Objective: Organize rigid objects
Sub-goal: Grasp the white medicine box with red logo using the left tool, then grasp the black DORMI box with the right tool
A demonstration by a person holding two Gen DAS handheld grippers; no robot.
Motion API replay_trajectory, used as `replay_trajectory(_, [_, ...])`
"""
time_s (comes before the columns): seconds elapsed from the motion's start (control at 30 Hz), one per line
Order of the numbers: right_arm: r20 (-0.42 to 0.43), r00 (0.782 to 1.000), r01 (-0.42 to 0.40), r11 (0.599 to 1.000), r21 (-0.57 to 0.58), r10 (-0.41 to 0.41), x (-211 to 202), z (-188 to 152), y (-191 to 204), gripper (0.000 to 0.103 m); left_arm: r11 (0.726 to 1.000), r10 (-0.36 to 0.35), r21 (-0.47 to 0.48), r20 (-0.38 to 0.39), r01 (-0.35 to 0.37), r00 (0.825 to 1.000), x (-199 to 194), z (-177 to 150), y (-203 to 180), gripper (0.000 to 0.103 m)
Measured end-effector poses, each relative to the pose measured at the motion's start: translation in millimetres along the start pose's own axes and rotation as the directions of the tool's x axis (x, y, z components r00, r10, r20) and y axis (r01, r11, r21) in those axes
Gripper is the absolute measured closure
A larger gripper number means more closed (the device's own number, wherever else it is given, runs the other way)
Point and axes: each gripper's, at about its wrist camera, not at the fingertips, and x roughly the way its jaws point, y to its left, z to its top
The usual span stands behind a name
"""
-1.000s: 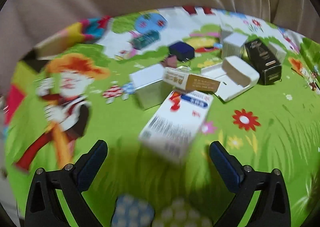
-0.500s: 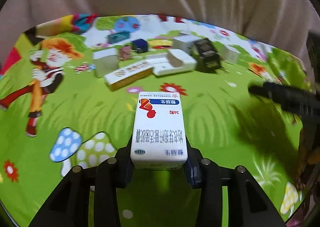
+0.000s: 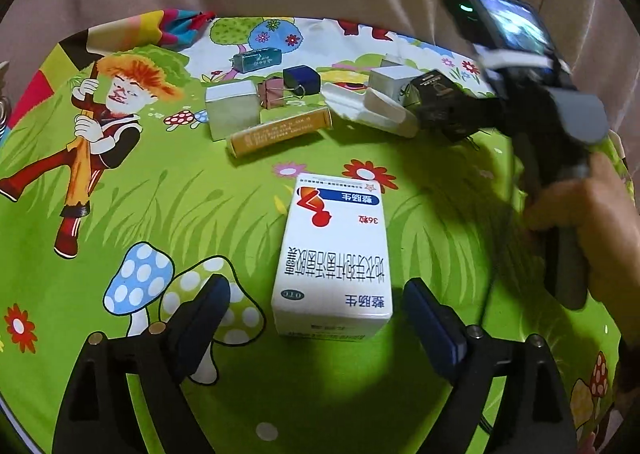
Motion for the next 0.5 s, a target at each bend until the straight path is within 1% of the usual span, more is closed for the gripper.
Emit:
replay_trajectory(0.03, [0.025, 1.0, -0.02, 1.0, 0.015, 0.019, -7, -5, -8, 0.06, 1.0, -0.001, -0.001, 0.0, 0.001, 1.0, 0, 0, 0, 0.013])
replay_trajectory(0.07, [0.073, 0.995, -0.065, 0.997, 0.041, 0.062, -22, -13, -19, 0.06, 1.0, -0.001, -0.002, 0.001, 0.001, 1.0, -1, 0, 0, 0.013])
replay_trajectory(0.1, [0.12, 0.986, -0.12, 0.991, 0.062, 0.112, -38, -22, -32, 0.06, 1.0, -0.003, -0.006, 0.003, 0.003, 1.0, -1, 0, 0, 0.013])
replay_trajectory(0.13, [0.141, 0.976, -0.179, 0.981, 0.081, 0.166, -49, -29, -42, 0.06, 1.0, -0.004, -0.008, 0.004, 0.004, 1.0, -1, -1, 1, 0.013])
replay_trajectory(0.17, [0.165, 0.943, -0.31, 0.945, 0.108, 0.29, -64, -43, -60, 0.06, 1.0, -0.007, -0.012, 0.005, 0.007, 1.0, -1, -1, 1, 0.013])
replay_trajectory(0.2, [0.181, 0.914, -0.387, 0.914, 0.119, 0.363, -72, -55, -73, 0.06, 1.0, -0.01, -0.015, 0.006, 0.01, 1.0, -2, -1, 2, 0.013])
replay_trajectory(0.23, [0.177, 0.903, -0.413, 0.904, 0.11, 0.392, -80, -68, -85, 0.06, 1.0, -0.011, -0.016, 0.006, 0.011, 1.0, -2, -1, 2, 0.013])
replay_trajectory(0.3, [0.121, 0.908, -0.411, 0.91, 0.059, 0.402, -85, -88, -94, 0.06, 1.0, -0.01, -0.019, 0.007, 0.01, 1.0, -2, -1, 3, 0.013])
replay_trajectory(0.33, [0.093, 0.913, -0.401, 0.915, 0.038, 0.396, -86, -100, -99, 0.06, 1.0, -0.008, -0.02, 0.006, 0.008, 1.0, -2, -1, 3, 0.013])
replay_trajectory(0.43, [0.037, 0.936, -0.35, 0.937, -0.001, 0.35, -82, -124, -107, 0.059, 1.0, 0.004, -0.015, 0.002, -0.004, 1.0, -1, -1, 2, 0.013])
replay_trajectory(0.47, [0.033, 0.939, -0.343, 0.939, 0.002, 0.343, -80, -127, -110, 0.058, 1.0, 0.008, -0.008, -0.005, -0.008, 1.0, 0, -1, 1, 0.012])
replay_trajectory(0.5, [0.03, 0.939, -0.344, 0.939, 0.018, 0.343, -78, -131, -114, 0.053, 1.0, 0.013, 0.0, -0.01, -0.013, 1.0, 1, 0, 0, 0.01])
